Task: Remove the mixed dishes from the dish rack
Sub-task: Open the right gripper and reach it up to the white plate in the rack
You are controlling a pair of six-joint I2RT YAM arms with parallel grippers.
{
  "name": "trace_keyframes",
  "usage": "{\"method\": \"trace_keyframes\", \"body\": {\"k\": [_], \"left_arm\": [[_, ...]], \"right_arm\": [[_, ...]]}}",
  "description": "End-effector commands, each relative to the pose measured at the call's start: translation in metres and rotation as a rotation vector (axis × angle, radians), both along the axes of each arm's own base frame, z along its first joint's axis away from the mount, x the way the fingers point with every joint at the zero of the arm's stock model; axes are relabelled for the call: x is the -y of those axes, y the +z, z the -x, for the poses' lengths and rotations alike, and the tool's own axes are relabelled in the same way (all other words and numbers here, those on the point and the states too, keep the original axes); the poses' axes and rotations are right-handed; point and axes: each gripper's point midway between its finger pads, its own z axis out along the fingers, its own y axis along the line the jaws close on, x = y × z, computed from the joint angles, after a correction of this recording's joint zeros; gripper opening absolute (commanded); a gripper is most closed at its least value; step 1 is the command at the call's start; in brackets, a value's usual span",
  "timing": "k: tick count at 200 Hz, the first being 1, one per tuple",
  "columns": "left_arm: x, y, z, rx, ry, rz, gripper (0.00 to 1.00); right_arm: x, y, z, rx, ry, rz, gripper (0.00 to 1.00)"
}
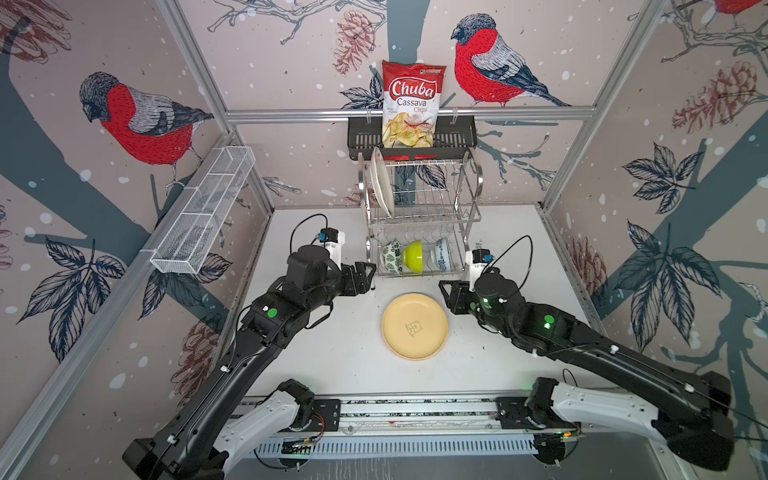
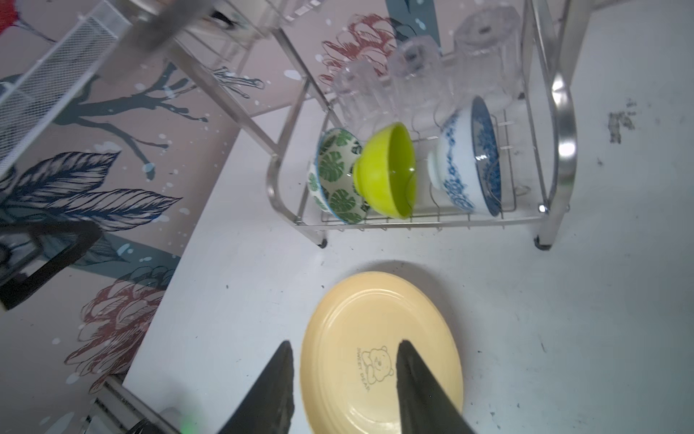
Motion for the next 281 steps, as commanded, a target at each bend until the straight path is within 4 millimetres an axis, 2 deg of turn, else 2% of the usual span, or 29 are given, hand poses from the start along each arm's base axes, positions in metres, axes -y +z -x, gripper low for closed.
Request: {"method": "trace_keyframes", "body": {"k": [1, 26, 50, 58, 85, 124, 149, 181, 210, 243, 281], "left_arm": [[-0.012, 0.021, -0.004, 0.064, 0.037, -0.061, 0.80], [-0.006, 0.051, -0.011, 0.104, 0.016, -0.063, 0.79], [-0.003, 0.066, -0.026, 0.111, 0.036, -0.074, 0.79], [-0.002, 0.071, -0.031, 0.116, 0.043, -0.073, 0.79], [-0.004, 0.078, -0.048, 0.117, 0.091, -0.072, 0.77], [-0.028, 0.083, -0.074, 0.104, 0.147, -0.015, 0.70], [-0.038, 0.078, -0.094, 0.071, 0.122, 0.066, 0.69], [-0.029, 0.070, -0.113, 0.049, 0.052, 0.138, 0.75], [-0.024, 0.066, -0.123, 0.062, 0.029, 0.137, 0.77], [-0.028, 0.064, -0.138, 0.088, 0.056, 0.100, 0.79], [-0.023, 0.055, -0.157, 0.079, 0.049, 0.098, 0.75]], "right_arm": [[-0.003, 0.036, 0.000, 0.102, -0.019, 0.054, 0.47], [-0.030, 0.083, 0.000, 0.187, 0.010, 0.050, 0.49], [-0.054, 0.123, -0.005, 0.280, 0.027, 0.057, 0.52], [-0.067, 0.127, -0.010, 0.300, 0.030, 0.079, 0.53], [-0.093, 0.149, -0.024, 0.377, 0.023, 0.118, 0.57], [-0.125, 0.167, -0.048, 0.475, -0.007, 0.199, 0.64], [-0.139, 0.170, -0.071, 0.478, -0.024, 0.235, 0.68], [-0.142, 0.166, -0.104, 0.434, -0.034, 0.204, 0.69], [-0.145, 0.153, -0.129, 0.393, -0.020, 0.192, 0.69], [-0.153, 0.136, -0.149, 0.366, -0.004, 0.207, 0.69], [-0.162, 0.120, -0.169, 0.346, 0.009, 0.219, 0.68]]}}
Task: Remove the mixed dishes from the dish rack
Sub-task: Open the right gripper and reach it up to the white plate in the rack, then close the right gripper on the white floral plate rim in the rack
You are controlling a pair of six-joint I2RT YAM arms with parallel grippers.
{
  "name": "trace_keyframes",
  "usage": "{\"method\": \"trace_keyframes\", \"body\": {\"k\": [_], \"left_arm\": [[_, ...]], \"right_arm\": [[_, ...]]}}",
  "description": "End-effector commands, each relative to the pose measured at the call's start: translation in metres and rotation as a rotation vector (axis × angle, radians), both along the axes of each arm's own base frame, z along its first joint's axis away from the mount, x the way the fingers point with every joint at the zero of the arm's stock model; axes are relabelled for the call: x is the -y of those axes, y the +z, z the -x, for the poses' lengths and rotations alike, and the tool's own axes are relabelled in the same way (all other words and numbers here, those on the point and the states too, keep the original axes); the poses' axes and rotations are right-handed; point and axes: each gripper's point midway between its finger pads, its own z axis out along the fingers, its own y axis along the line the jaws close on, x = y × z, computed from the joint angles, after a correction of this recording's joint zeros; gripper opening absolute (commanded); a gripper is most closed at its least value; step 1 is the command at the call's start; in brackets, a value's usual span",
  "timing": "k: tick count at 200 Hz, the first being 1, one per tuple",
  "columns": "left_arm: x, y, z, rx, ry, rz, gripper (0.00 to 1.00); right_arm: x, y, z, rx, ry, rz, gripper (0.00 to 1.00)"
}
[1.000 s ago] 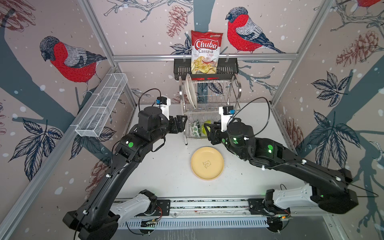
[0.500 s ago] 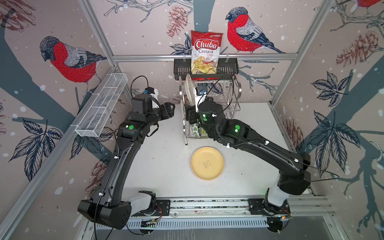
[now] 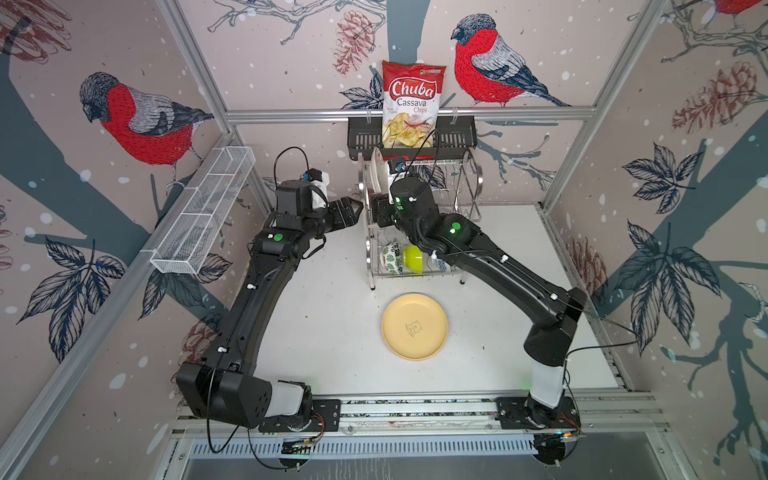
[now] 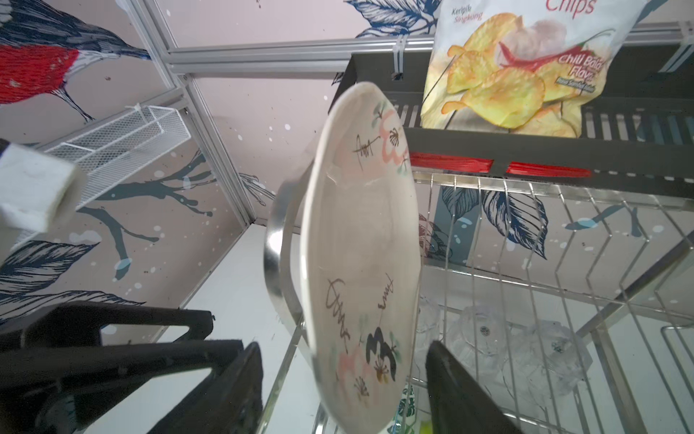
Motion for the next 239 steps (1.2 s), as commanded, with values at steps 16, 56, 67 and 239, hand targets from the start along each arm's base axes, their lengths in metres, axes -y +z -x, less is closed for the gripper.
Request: {"method": "trace_keyframes", "body": {"k": [16, 56, 67, 239], "left_arm": [[0.006, 0.009, -0.019, 0.068, -0.021, 0.006, 0.73], [0.018, 0.010, -0.029, 0.079, -0.068, 0.066, 0.70], [0.022, 0.012, -0.031, 0.080, -0.081, 0.083, 0.68], [0.054, 0.017, -0.036, 0.075, -0.108, 0.057, 0.21]], "right_arm": [[-0.007, -0.008, -0.017, -0.006, 0.014, -0.002, 0.66], [-0.013, -0.021, -0.035, 0.013, 0.019, 0.026, 0.63], [-0.013, -0.023, -0.038, 0.013, 0.021, 0.026, 0.62], [-0.015, -0.022, -0.042, 0.019, 0.049, -0.003, 0.27]]}}
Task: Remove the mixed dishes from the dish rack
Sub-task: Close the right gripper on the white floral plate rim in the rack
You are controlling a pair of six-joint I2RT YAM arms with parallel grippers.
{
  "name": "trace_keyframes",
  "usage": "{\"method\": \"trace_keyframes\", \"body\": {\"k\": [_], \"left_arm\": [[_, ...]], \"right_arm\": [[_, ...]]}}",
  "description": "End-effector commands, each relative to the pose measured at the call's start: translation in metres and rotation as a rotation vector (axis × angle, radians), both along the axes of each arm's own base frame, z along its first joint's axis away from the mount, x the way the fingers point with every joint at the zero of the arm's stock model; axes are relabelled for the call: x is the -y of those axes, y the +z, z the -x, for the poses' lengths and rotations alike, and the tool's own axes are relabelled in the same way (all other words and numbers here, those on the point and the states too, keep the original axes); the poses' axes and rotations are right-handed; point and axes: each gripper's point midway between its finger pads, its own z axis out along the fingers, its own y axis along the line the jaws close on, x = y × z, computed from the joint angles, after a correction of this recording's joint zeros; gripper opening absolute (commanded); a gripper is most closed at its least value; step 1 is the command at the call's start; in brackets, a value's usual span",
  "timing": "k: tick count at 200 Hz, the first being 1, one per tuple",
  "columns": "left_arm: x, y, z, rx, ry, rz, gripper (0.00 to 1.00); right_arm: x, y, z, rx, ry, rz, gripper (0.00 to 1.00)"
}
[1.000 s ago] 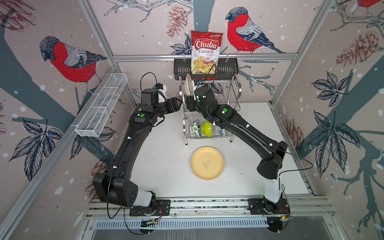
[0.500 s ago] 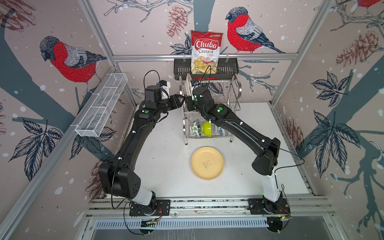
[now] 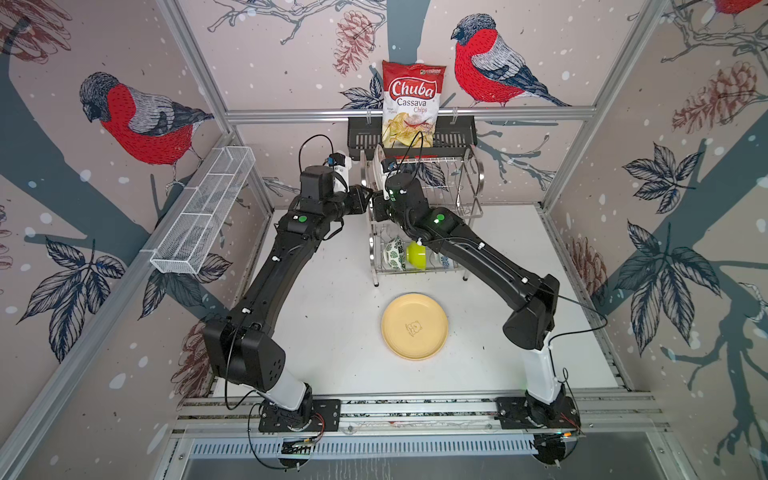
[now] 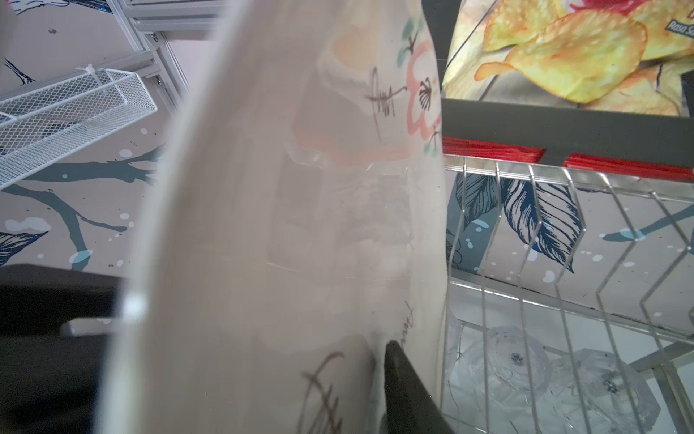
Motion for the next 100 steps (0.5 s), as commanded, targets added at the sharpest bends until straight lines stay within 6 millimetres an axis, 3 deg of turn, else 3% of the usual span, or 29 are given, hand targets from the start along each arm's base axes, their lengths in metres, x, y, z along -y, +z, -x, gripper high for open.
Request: {"method": "trace_keyframes", "body": {"k": [1, 37, 100], "left_arm": [[0.010, 0.008, 0.010, -0.062, -0.026, 0.115, 0.21], [0.010, 0.011, 0.012, -0.058, -0.023, 0.113, 0.21], [0.008, 0.009, 0.015, -0.059, -0.017, 0.099, 0.21]], "right_arm": [[0.001, 0.019, 0.005, 0.027, 0.011, -0.044, 0.27], [0.005, 0.034, 0.010, 0.037, 0.015, -0.087, 0.15], [0.007, 0.065, 0.018, 0.059, 0.034, -0.180, 0.08]]}}
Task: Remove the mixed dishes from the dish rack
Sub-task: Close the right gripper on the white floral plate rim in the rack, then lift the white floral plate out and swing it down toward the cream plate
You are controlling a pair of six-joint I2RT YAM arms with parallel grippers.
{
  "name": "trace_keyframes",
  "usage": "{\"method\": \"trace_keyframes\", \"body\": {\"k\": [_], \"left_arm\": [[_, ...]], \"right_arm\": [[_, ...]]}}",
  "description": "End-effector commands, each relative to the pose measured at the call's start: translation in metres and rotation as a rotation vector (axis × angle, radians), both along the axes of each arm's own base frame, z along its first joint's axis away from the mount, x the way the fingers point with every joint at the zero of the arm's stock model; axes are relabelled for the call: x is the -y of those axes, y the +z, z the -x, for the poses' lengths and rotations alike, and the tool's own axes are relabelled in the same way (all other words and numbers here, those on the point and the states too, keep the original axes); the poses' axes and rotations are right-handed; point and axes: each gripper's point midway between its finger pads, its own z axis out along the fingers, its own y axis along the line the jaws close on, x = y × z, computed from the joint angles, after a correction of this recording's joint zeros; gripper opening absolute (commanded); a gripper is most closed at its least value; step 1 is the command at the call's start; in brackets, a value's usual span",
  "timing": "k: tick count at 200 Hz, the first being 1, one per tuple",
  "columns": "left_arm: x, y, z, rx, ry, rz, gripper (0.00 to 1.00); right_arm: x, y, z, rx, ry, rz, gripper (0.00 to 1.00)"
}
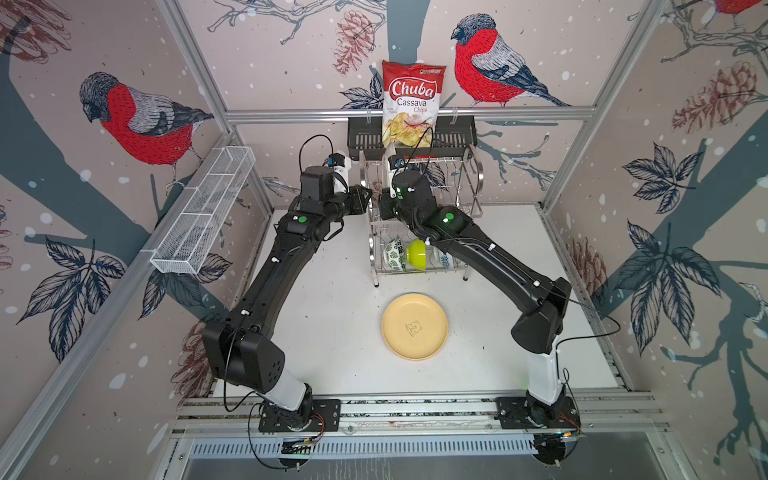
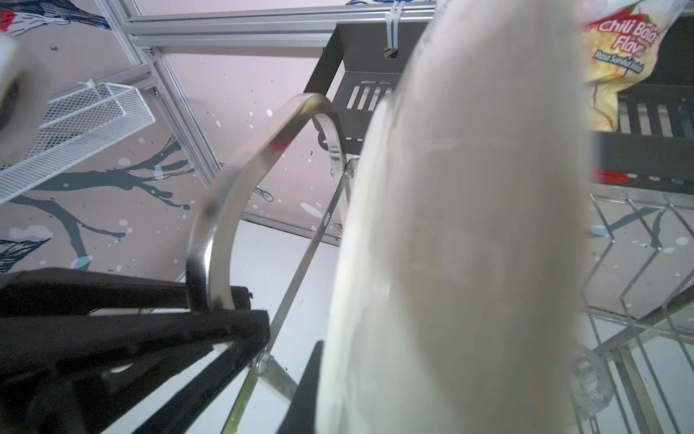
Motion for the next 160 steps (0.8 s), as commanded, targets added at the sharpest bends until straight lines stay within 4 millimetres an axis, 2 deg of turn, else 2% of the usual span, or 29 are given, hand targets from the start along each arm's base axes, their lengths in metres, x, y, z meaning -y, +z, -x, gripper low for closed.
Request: {"method": "trace_keyframes", "body": {"k": [1, 29, 40, 67, 89, 121, 137, 160], "left_arm": [[0.010, 0.008, 0.012, -0.052, -0.033, 0.102, 0.21], [0.008, 0.010, 0.013, -0.048, -0.024, 0.094, 0.21], [0.006, 0.010, 0.014, -0.048, -0.021, 0.092, 0.25], [0.004, 0.013, 0.017, -0.045, -0.014, 0.089, 0.55], [0.000, 0.018, 0.020, -0.039, 0.001, 0.082, 0.68], [-0.005, 0.026, 0.032, -0.031, 0.013, 0.079, 0.75], [-0.010, 0.030, 0.042, -0.030, 0.021, 0.074, 0.77], [-0.020, 0.036, 0.060, -0.027, 0.047, 0.054, 0.81]], "right_arm": [[-0.008, 0.044, 0.008, 0.061, 0.048, -0.146, 0.07], [-0.004, 0.066, 0.014, 0.084, 0.054, -0.189, 0.04], [-0.001, 0.077, 0.017, 0.097, 0.054, -0.204, 0.03], [0.011, 0.102, 0.031, 0.133, 0.045, -0.233, 0.01], [0.023, 0.120, 0.047, 0.166, 0.030, -0.240, 0.00], [0.037, 0.140, 0.091, 0.218, 0.025, -0.235, 0.00], [0.042, 0.143, 0.120, 0.251, 0.027, -0.203, 0.00], [0.052, 0.136, 0.162, 0.290, 0.016, -0.142, 0.00]]}}
